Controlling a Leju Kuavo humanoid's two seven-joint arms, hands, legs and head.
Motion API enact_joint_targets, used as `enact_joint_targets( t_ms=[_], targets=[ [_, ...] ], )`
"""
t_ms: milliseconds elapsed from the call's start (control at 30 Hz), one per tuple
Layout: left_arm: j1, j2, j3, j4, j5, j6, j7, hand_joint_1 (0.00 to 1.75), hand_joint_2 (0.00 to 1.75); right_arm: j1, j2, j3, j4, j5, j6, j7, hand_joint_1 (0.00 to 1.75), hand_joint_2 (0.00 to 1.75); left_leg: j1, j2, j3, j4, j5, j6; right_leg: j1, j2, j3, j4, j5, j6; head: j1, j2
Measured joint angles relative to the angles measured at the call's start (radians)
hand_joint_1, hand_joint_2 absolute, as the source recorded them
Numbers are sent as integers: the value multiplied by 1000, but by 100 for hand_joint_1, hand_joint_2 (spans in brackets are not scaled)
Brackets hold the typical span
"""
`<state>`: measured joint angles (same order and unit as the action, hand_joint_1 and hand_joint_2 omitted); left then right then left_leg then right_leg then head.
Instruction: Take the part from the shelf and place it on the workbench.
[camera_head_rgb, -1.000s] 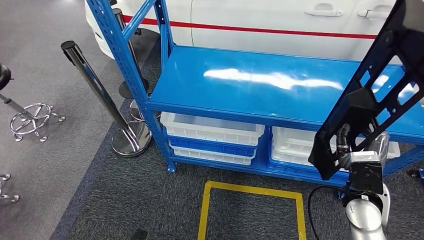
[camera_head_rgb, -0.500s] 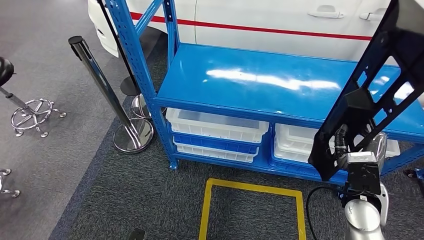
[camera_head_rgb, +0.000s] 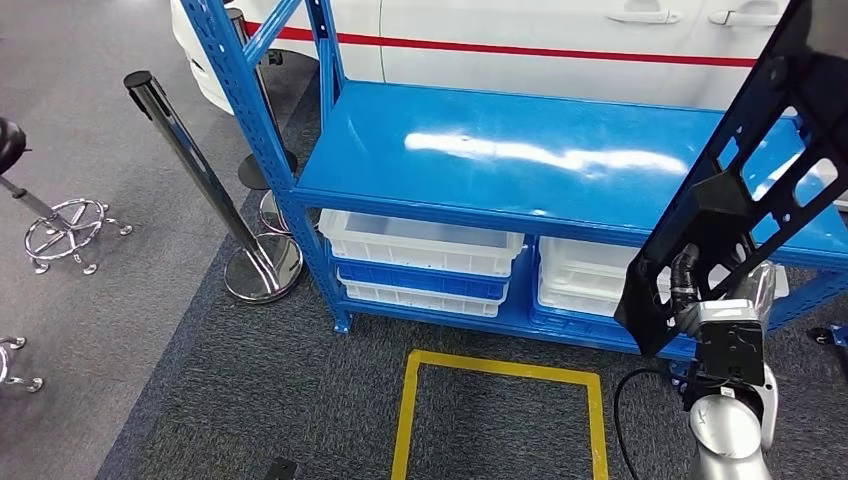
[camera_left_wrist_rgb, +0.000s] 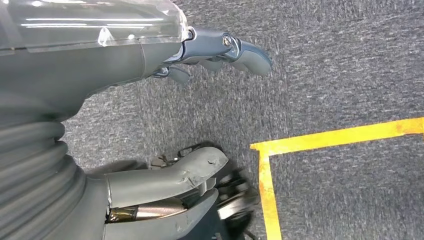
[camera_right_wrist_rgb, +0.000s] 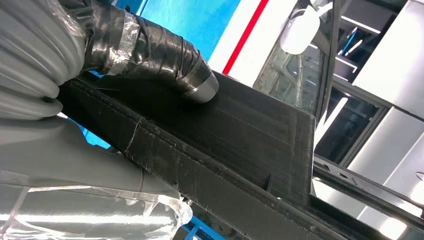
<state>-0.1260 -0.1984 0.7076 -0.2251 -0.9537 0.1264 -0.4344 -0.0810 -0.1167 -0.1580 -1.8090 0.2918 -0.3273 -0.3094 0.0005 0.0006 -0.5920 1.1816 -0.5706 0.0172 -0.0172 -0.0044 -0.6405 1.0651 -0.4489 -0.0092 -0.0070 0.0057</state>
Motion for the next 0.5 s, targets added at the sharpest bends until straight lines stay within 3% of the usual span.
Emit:
enact_joint_targets(
  t_ms=[67,133,200,233,300,367,400,433,500],
  targets=[
    [-3,0,0,0,0,0,1,0,175,-2,0,0,0,0,0,0,175,175,-7,-1,65,-121,38,10,0,0,-4,-1,9,8,0,0],
    [-5,0,0,0,-1,1,2,0,175,-2,0,1,0,0,0,0,175,175,-17,-3,76,-158,45,15,-5,0,-8,-4,20,21,0,0],
    [-2,0,0,0,-1,2,3,0,175,-1,1,1,0,0,0,0,175,175,-18,-2,74,-172,64,24,-9,0,-11,-6,25,33,0,0],
    [-1,0,0,0,-1,2,4,0,175,0,1,2,0,0,0,0,175,175,-18,-1,74,-181,76,29,-9,1,-15,2,12,36,0,0],
    [-2,-1,0,0,-1,3,4,0,175,0,1,2,0,0,0,0,175,175,-15,2,64,-194,98,39,-6,5,-37,70,-58,39,1,0],
    [-2,-1,0,0,-1,3,5,0,175,3,1,2,0,0,0,0,175,175,-17,3,42,-189,110,44,-4,5,-65,180,-135,42,1,0],
    [-1,-1,1,0,-1,3,5,0,175,5,1,3,0,1,0,1,175,175,-17,3,29,-183,114,43,-5,5,-67,215,-146,44,1,0],
    [0,-1,1,0,-1,3,5,0,175,7,1,3,0,1,0,1,175,175,-17,3,16,-176,118,42,-6,5,-55,220,-138,46,1,0],
    [1,-1,1,0,-1,3,6,0,175,8,1,3,0,1,0,2,175,175,-15,4,-9,-157,123,38,-10,3,12,136,-95,51,1,0]
  ],
)
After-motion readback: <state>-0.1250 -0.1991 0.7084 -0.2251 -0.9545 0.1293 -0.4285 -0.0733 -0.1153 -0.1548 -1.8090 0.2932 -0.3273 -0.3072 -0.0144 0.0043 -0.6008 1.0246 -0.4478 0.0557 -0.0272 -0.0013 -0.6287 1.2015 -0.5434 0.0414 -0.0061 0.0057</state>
